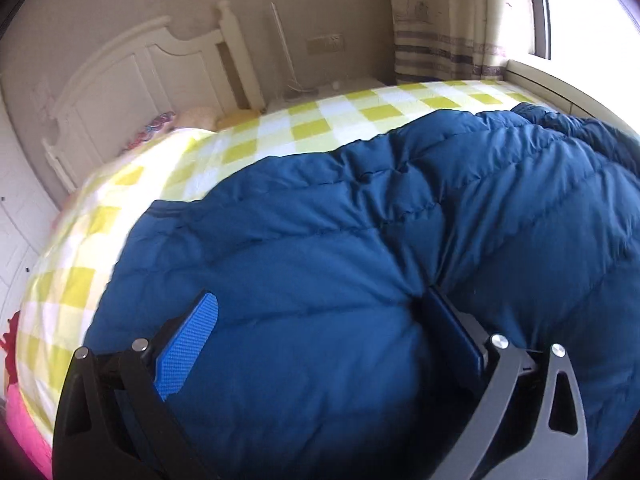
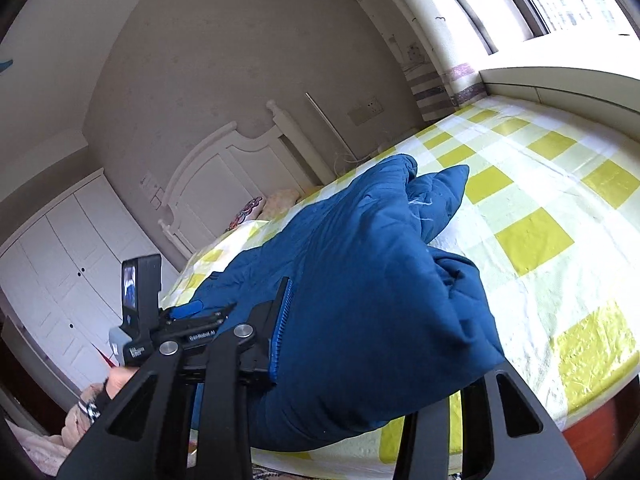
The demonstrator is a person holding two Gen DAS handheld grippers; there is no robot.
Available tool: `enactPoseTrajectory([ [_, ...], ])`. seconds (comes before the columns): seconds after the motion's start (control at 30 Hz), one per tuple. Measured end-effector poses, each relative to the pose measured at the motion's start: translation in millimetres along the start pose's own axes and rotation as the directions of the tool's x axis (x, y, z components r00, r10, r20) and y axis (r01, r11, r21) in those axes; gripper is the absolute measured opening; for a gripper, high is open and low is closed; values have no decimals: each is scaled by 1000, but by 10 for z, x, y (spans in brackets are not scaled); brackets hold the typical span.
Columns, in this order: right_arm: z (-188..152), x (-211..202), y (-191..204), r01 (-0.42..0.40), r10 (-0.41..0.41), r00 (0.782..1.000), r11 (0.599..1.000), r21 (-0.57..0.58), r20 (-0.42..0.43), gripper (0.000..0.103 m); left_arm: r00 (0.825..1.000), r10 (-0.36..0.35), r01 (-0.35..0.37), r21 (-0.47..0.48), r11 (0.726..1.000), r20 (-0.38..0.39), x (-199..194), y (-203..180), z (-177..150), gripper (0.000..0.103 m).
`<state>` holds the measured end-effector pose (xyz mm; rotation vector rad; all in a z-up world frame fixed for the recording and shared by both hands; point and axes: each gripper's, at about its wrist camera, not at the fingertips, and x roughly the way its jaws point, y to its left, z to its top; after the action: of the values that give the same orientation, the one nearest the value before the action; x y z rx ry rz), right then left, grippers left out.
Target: Fold large clothes
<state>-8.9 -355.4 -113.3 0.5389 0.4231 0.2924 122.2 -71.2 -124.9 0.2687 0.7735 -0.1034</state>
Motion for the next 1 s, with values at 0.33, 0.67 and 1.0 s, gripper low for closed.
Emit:
enactPoseTrajectory([
  [0.33,347,76,1018,-38,51,998,967,-252,48,40,979,-188,178,115,977,83,-416,97,-570,99],
  [0.67,-383,768,2962,-66,55,998,567,-821,-42,40,924,-162,298,-387,873,345,-1069,2348,-756,100],
  [1.0,-2268,1849,3520,-132,-127,985,-104,-986,-119,41,934,-99,255,-445,859,344,-1238,2784,-962,100],
])
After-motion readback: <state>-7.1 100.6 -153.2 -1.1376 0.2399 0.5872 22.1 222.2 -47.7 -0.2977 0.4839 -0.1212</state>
